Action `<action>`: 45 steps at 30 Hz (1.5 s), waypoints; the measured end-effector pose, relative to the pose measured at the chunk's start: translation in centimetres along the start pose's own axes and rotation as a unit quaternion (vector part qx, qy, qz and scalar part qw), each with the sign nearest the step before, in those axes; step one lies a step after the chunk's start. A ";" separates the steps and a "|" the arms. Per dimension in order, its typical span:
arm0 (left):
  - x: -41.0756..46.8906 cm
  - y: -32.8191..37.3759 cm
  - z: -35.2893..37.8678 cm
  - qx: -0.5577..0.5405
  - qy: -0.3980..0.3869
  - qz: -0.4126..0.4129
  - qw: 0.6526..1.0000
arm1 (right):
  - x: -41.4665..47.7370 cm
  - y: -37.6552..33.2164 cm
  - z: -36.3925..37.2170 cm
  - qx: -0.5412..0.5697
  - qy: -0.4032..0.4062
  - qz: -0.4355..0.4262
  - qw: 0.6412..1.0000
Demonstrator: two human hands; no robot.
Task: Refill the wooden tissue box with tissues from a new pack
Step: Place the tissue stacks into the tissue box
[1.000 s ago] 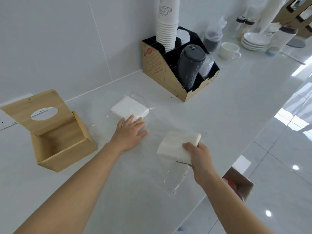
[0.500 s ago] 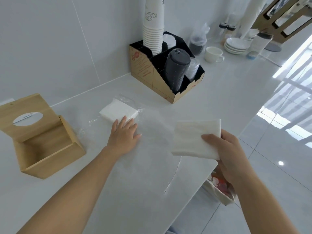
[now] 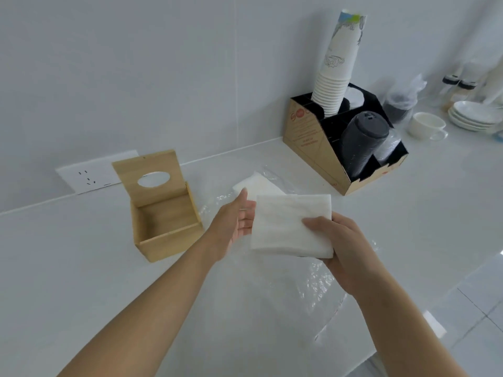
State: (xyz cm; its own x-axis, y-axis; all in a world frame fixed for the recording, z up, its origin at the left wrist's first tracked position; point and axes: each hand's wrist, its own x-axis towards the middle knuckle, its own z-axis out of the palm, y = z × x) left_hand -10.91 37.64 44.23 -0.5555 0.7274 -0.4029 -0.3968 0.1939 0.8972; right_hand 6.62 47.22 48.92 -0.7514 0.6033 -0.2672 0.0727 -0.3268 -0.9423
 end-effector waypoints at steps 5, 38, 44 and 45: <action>-2.2 0.4 -3.4 -0.040 -0.008 -0.029 0.999 | 2.2 0.7 3.6 0.021 -0.059 0.027 0.998; -6.5 3.5 -15.2 0.010 0.323 0.066 0.944 | 12.1 2.0 17.3 -0.178 -0.152 0.021 0.972; -5.7 3.0 -15.5 0.020 0.330 0.037 0.943 | 12.9 3.2 17.5 -0.224 -0.102 -0.015 0.969; -5.6 2.9 -15.5 0.024 0.331 0.034 0.943 | 13.0 3.4 17.5 -0.236 -0.095 -0.021 0.967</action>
State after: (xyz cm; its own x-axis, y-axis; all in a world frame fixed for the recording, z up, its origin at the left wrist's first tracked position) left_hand -20.33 23.93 46.29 -0.9192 0.1721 -0.3541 -0.3186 0.2033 0.9258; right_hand -14.32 41.23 45.82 -0.8638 0.4503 -0.2261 0.2960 0.0903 -0.9509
